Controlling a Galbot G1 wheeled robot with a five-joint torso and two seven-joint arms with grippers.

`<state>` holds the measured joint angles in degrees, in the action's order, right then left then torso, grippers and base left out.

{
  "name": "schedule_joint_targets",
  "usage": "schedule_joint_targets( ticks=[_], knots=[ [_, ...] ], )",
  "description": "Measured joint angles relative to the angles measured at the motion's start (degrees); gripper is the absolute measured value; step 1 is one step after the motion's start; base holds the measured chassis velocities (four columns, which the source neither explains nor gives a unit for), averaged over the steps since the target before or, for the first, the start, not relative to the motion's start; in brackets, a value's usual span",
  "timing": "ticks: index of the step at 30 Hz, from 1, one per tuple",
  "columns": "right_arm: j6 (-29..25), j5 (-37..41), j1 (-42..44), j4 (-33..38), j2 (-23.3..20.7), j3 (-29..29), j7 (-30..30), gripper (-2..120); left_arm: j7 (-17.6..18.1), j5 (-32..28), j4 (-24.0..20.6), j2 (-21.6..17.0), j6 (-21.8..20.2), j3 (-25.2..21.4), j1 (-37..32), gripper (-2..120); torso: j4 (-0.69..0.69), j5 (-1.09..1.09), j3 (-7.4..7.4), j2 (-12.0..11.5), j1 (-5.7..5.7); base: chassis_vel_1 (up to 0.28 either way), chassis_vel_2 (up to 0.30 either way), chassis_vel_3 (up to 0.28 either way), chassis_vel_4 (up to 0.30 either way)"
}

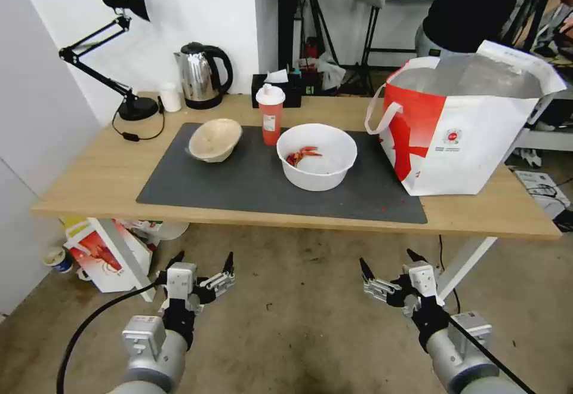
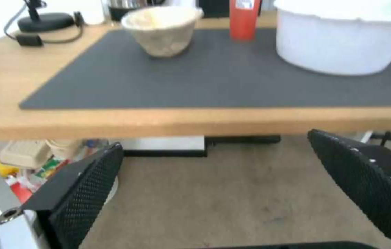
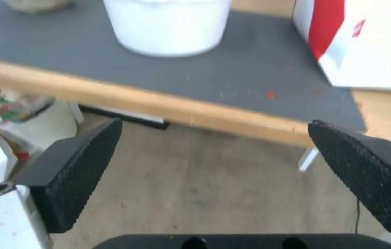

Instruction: Pick up the trash from the table and place it into the takeout bag.

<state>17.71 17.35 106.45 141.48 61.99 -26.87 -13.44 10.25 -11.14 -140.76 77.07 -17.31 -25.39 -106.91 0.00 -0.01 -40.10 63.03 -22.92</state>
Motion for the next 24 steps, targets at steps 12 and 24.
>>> schedule_joint_targets(
  ticks=[12, 24],
  knots=[
    [-2.46, 1.79, 0.85, 1.95, 1.60, -1.00, 0.08, 100, 2.22, -0.53, -2.56, 0.42, 2.26, -0.65, -0.04, 100, 0.00, 0.01, 0.00, 0.00, 0.00, 0.000, 0.000, 0.000, 0.000],
    [-5.19, 2.38, 0.33, 1.86, 3.67, -0.27, -1.00, 100, 2.83, -2.57, -0.88, 1.07, 4.22, -0.21, 1.60, 100, 0.00, 0.01, 0.00, 0.00, 0.00, 0.000, 0.000, 0.000, 0.000]
  ],
)
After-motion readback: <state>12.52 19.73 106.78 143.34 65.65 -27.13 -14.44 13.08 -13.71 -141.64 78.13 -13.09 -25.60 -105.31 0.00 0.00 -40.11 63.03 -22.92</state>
